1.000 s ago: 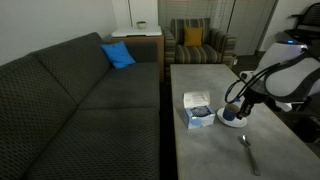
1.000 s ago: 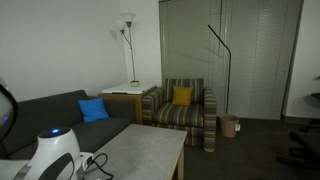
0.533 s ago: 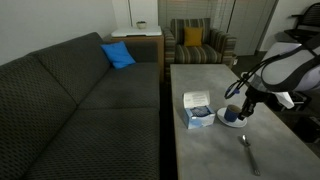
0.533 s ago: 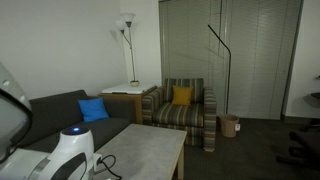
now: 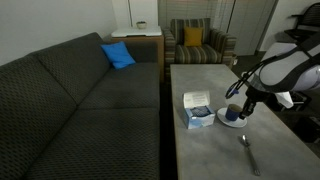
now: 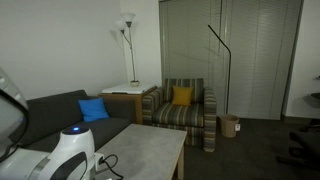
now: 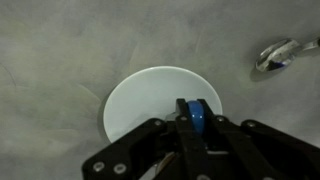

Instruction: Pick up the blue mug and put it on the plate

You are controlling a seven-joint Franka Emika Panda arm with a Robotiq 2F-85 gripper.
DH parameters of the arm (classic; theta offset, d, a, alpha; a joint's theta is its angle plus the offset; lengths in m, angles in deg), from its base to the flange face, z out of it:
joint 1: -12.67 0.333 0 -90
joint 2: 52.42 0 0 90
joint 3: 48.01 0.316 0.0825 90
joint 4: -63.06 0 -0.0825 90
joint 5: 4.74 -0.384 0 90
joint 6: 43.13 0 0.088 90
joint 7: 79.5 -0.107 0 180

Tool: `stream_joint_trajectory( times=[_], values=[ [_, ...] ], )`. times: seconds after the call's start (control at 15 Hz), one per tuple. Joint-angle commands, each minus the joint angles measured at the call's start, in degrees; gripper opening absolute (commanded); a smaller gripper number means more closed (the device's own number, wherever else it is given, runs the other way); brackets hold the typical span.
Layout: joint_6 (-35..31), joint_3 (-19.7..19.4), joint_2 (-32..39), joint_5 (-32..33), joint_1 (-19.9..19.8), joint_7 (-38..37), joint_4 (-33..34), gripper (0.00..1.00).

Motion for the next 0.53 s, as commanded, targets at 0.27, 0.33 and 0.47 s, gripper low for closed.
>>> stream_joint_trajectory(
  times=[0.27, 0.33, 0.47],
  values=[
    [-5.31, -0.43, 0.02, -2.72, 0.77, -3.04, -1.15, 0.03],
    [-5.68, -0.85, 0.02, -2.72, 1.05, -3.87, -1.21, 0.03],
    [-5.98, -2.33, 0.03, -6.71, 2.34, -2.71, -1.63, 0.03]
  ],
)
